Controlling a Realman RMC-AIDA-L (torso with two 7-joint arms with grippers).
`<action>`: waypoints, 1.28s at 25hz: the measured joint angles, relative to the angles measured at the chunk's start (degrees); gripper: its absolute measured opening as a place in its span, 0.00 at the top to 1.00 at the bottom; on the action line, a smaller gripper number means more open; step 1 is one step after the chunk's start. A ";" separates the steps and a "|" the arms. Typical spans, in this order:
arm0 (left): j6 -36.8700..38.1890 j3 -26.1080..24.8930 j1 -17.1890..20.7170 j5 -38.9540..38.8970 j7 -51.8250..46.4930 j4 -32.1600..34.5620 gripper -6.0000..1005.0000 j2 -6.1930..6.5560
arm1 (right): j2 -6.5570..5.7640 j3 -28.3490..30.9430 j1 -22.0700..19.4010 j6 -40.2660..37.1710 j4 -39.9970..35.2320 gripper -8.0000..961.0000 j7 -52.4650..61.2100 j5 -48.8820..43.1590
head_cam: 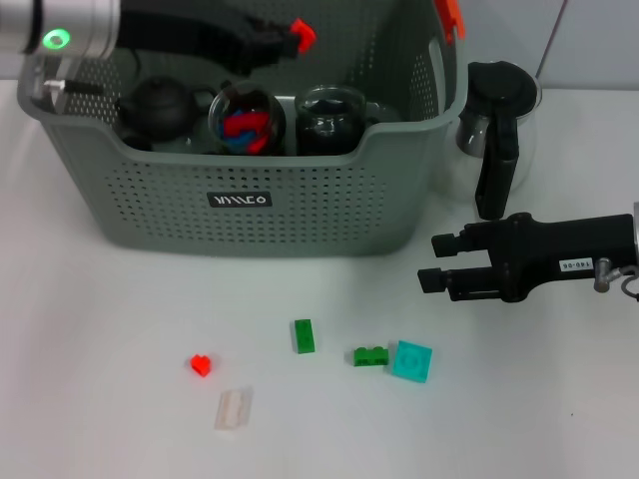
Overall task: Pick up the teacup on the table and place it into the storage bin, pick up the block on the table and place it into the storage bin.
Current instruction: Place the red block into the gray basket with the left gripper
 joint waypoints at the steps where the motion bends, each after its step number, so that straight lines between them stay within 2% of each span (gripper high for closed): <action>1: -3.21 1.46 -0.29 1.08 -1.05 -0.81 0.88 0.23 | 0.00 0.00 0.14 0.00 0.00 0.33 0.00 0.01; 4: -9.26 3.71 -1.62 4.49 -2.94 -3.76 0.88 0.89 | 0.00 0.07 0.51 0.02 0.00 0.33 0.00 0.02; 7: -14.20 4.09 -3.38 11.06 -4.19 -6.86 0.87 1.02 | 0.00 0.09 0.78 0.05 -0.05 0.33 0.00 0.05; 11: -19.75 6.34 -4.30 17.88 -4.63 -9.41 0.85 0.47 | 0.00 0.09 0.97 0.29 -0.08 0.33 0.00 0.06; 17: -25.59 12.66 -4.65 22.16 -5.17 -12.39 0.82 -0.21 | 0.00 0.09 1.06 0.47 -0.09 0.33 0.00 0.06; 23: -27.08 14.32 -6.40 28.13 -10.87 -13.80 0.80 -0.49 | 0.00 0.64 1.17 0.50 -0.09 0.33 0.02 0.05; 27: -27.17 13.87 -6.22 28.36 -11.87 -12.73 0.78 -0.94 | -0.01 0.70 1.25 0.56 -0.09 0.33 0.01 0.05; 30: -26.15 12.86 -4.96 26.91 -13.58 -8.90 0.68 -1.55 | -0.05 0.71 1.25 0.60 -0.09 0.33 0.01 0.04; 32: -22.95 11.43 -3.05 24.13 -14.02 -4.03 0.62 -2.16 | -0.08 0.71 1.25 0.43 -0.09 0.33 0.00 0.04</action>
